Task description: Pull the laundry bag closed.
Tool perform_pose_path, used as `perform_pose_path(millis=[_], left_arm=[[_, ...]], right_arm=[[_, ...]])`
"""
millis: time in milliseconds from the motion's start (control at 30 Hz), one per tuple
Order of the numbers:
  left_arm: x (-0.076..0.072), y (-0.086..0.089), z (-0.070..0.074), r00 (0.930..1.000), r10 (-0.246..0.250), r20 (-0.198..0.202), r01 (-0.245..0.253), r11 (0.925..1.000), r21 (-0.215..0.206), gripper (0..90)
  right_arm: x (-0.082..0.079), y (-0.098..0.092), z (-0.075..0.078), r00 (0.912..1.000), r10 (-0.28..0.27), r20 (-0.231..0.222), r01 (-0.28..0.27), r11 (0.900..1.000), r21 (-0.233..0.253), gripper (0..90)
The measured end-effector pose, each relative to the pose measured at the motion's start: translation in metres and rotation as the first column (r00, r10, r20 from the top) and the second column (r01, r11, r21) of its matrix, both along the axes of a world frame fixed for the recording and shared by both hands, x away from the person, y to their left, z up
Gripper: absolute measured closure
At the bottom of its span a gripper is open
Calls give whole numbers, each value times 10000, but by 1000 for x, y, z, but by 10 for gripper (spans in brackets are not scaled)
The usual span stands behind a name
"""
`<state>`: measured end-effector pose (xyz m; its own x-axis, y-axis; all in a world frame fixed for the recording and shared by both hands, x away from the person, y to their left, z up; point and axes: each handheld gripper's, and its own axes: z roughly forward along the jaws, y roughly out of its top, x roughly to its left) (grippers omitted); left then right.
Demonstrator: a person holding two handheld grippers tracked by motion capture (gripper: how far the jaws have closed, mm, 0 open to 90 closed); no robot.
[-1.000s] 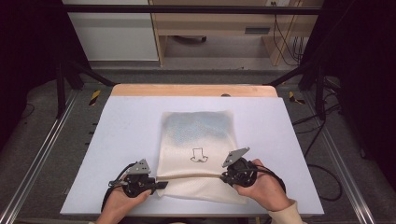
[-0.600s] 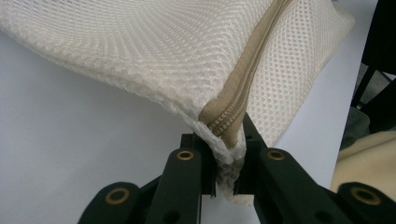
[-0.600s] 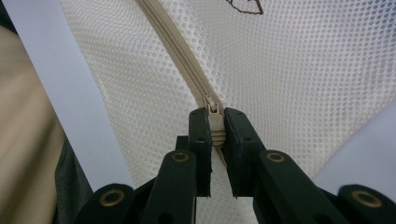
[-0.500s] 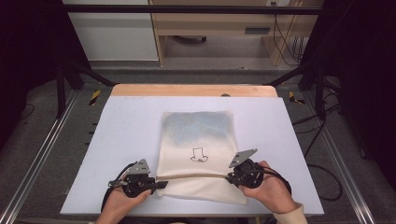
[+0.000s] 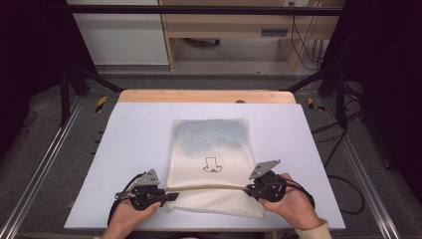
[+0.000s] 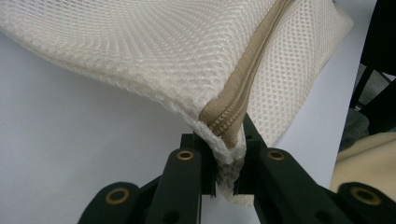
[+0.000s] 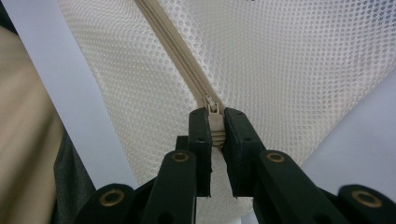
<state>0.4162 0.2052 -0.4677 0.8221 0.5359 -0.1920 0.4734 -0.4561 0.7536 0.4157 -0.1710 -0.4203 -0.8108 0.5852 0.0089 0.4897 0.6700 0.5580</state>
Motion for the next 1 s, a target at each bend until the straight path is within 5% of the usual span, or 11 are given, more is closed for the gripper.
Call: perform_pose_path(millis=[1000], left_arm=[[0,1,2,9999,5,172,-4,10000,-9,827]], right_arm=[[-1,-7,-4,9998,-153,-162,155,9999,78,819]])
